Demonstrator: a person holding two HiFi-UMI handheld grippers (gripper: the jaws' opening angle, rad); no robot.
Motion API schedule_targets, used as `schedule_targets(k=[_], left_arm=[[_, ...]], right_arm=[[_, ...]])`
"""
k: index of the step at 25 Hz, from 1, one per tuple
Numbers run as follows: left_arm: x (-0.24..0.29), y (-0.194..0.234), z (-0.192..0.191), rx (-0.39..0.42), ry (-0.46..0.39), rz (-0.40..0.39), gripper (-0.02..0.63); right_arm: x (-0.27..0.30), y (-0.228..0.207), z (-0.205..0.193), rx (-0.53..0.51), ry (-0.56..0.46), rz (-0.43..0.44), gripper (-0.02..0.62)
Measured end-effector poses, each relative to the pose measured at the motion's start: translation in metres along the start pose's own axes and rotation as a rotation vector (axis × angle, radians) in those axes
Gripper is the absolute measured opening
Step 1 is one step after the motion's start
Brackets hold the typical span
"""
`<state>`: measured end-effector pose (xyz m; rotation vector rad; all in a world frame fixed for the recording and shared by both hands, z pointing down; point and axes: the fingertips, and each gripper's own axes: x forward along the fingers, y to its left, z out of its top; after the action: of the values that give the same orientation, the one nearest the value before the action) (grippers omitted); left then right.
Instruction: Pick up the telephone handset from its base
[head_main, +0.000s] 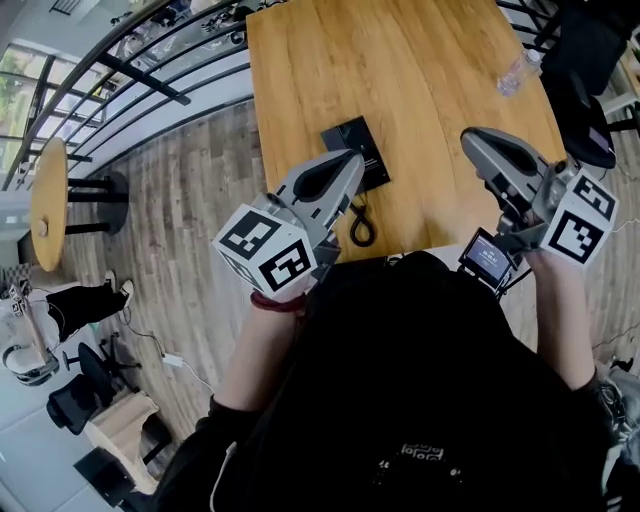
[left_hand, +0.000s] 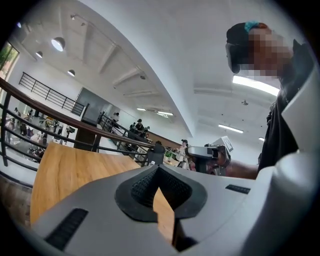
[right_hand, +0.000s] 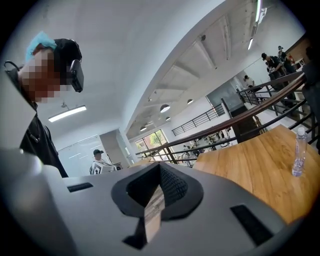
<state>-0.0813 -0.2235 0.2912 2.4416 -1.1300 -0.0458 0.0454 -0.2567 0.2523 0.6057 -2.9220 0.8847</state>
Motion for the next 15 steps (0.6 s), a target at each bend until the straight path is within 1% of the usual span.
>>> schedule_targets(k=[3,8,11,15], left_arm=[[0.000,0.006,-0.001,-0.007,0.006,-0.026,0.006],[-0.006,0.011,0.002,-0.015,0.014,-0.066,0.006],[-0.018,0.024,0.002,-0.027,0.018,-0.075,0.005],[-0.028,0.050,-0.008,-0.057,0.030,-0.074,0.006]], right_arm=[[0.005,0.002,0.001,-0.007,-0.006,-0.017,0.017],[0.017,0.010,0.002,-0.010,0.011,-0.045,0.017],[0.036,0.018,0.001,-0.018,0.032,-0.059,0.017],[0.060,0.027,-0.005,-0.034,0.072,-0.080,0.017]])
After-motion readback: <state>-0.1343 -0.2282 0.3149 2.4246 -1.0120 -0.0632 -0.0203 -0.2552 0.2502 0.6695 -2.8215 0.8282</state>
